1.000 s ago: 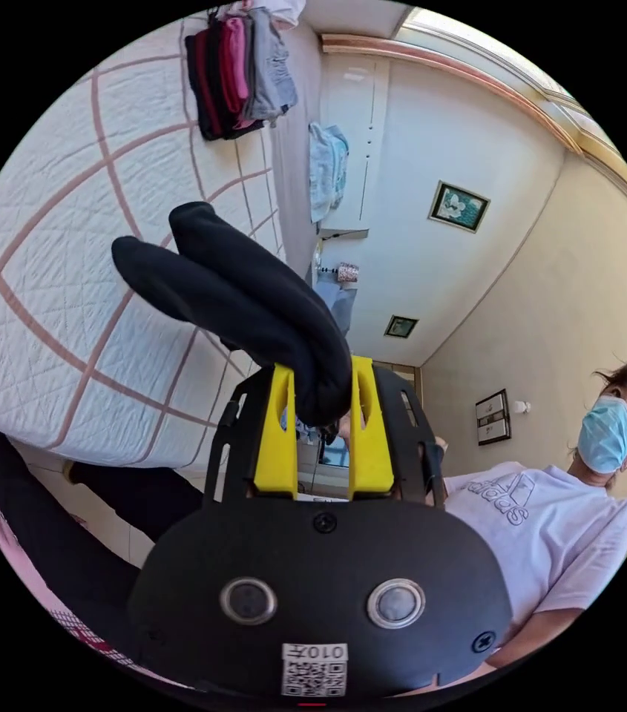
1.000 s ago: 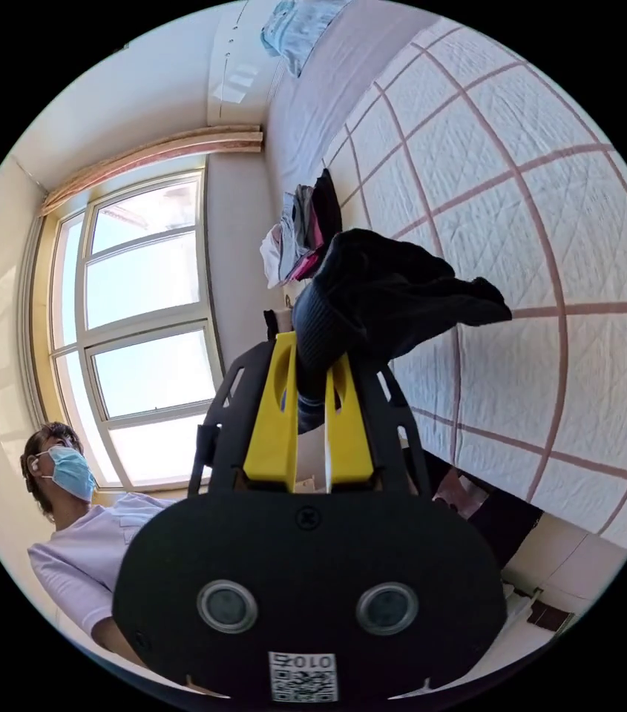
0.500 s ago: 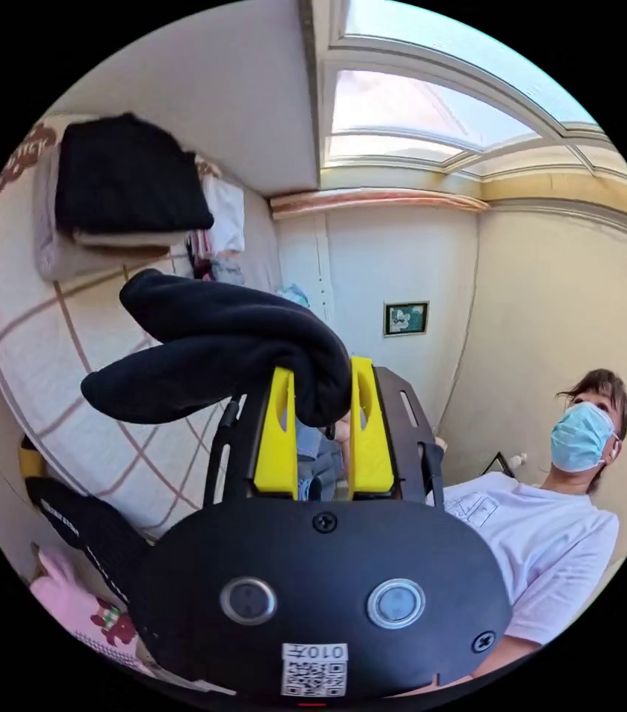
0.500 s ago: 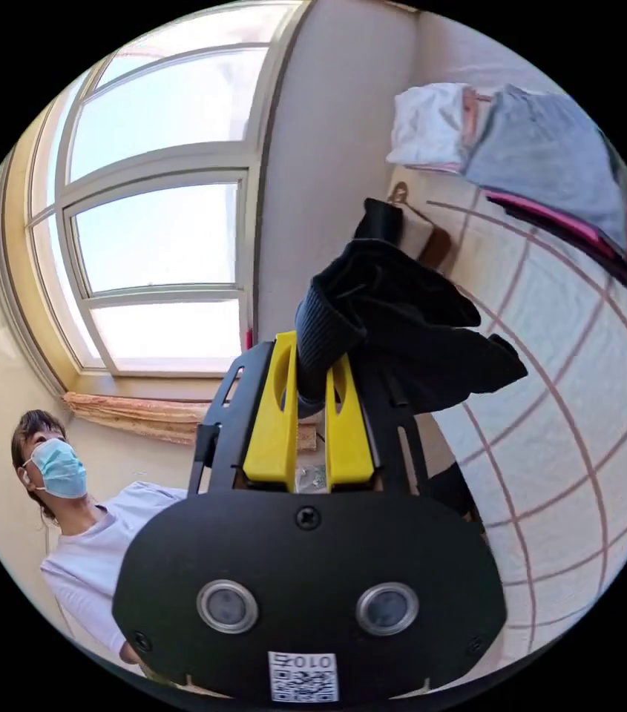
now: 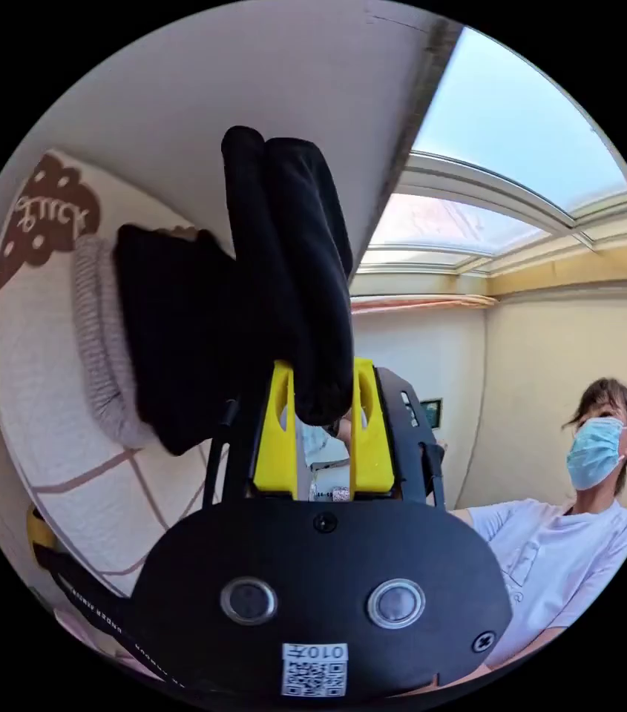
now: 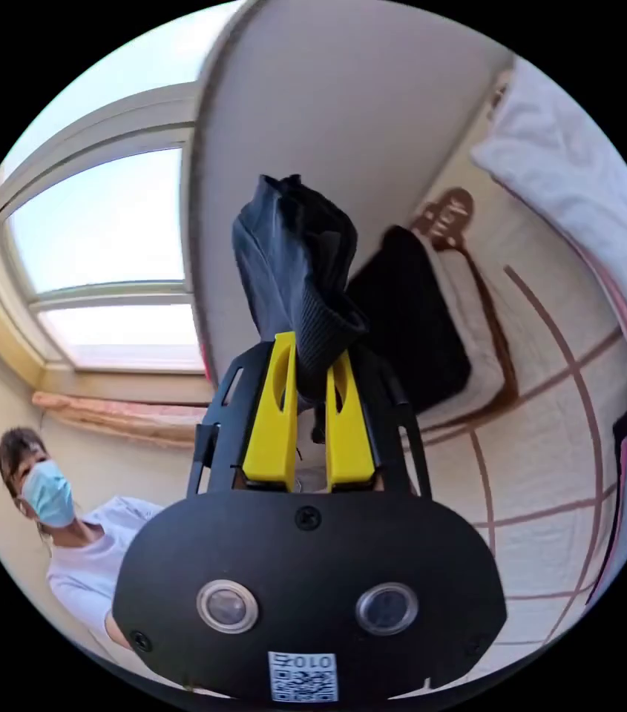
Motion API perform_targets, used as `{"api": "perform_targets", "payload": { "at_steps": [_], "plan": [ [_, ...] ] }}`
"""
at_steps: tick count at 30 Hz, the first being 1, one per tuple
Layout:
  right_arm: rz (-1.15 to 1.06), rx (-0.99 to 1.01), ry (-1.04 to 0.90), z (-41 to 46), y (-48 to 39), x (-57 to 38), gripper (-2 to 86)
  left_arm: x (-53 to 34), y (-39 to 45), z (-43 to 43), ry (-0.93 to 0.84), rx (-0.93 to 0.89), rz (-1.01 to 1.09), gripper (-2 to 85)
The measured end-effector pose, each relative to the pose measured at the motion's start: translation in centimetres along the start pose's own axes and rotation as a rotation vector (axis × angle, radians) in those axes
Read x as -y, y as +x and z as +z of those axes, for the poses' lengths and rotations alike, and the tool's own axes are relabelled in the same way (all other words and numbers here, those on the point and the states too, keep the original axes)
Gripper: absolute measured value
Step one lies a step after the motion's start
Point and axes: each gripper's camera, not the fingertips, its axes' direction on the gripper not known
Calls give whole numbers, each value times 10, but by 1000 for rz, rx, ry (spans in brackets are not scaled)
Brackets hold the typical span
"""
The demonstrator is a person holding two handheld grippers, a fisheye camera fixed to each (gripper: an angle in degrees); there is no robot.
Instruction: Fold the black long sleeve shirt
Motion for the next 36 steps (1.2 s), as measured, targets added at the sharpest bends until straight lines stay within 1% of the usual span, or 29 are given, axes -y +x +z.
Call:
{"api": "perform_targets", "payload": {
  "at_steps": [1, 2, 3, 4, 5, 6, 8, 10, 12, 13, 14, 15, 17, 20, 22, 24, 26, 28, 30, 32, 33, 35, 36],
  "plan": [
    [62, -30, -27, 9, 18, -1, 75, -9, -44, 1, -6, 69, -87, 118],
    [154, -44, -52, 22, 46, -6, 75, -22, -90, -1, -15, 130, -228, 117],
    [184, -5, -48, 28, 56, -11, 75, -29, -109, -4, 2, 113, -268, 117],
    [172, -9, -52, 30, 53, -12, 74, -39, -137, -7, 50, 15, -328, 115],
    [118, -40, -57, 32, 38, -13, 74, -43, -143, -7, 72, -39, -325, 116],
    [85, -77, -72, 33, 21, -12, 74, -41, -139, -7, 67, -22, -297, 116],
    [96, -120, -114, 33, 2, -11, 74, -30, -111, -6, 10, 69, -196, 117],
    [73, -133, -123, 32, -19, -15, 73, -22, -94, -6, -12, 118, -147, 118],
    [100, -175, -115, 39, -27, -24, 72, -18, -96, -4, -45, 149, -154, 119],
    [117, -197, -118, 42, -26, -26, 71, -18, -108, -3, -59, 177, -206, 119],
    [127, -195, -96, 47, -21, -31, 70, -20, -122, -1, -73, 187, -230, 120],
    [134, -142, -66, 51, -17, -37, 70, -20, -128, -1, -78, 179, -236, 120],
    [115, -89, -5, 54, -18, -47, 70, -22, -141, 2, -70, 134, -249, 121],
    [61, -133, 55, 62, -37, -66, 75, -17, -129, 7, -98, 196, -167, 122],
    [53, -139, 106, 60, -47, -83, 77, -16, -122, 6, -104, 219, -149, 120],
    [64, -145, 196, 46, -59, -117, 79, -17, -107, 1, -115, 263, -116, 116],
    [60, -194, 251, 36, -71, -151, 81, -23, -80, -12, -134, 354, -17, 105],
    [34, -284, 294, 28, -87, -189, 82, -28, -53, -23, -125, 403, 78, 96],
    [-32, -446, 359, 24, -111, -245, 82, -27, -18, -22, -140, 494, 222, 90],
    [-85, -560, 438, 27, -126, -289, 82, -17, 28, 11, -243, 632, 469, 85],
    [-97, -623, 480, 32, -131, -314, 82, -14, 38, 22, -265, 654, 528, 84],
    [-106, -689, 506, 42, -134, -342, 81, -3, 61, 74, -339, 724, 745, 79],
    [-93, -738, 518, 48, -135, -355, 80, -1, 63, 87, -356, 751, 782, 77]
  ]
}}
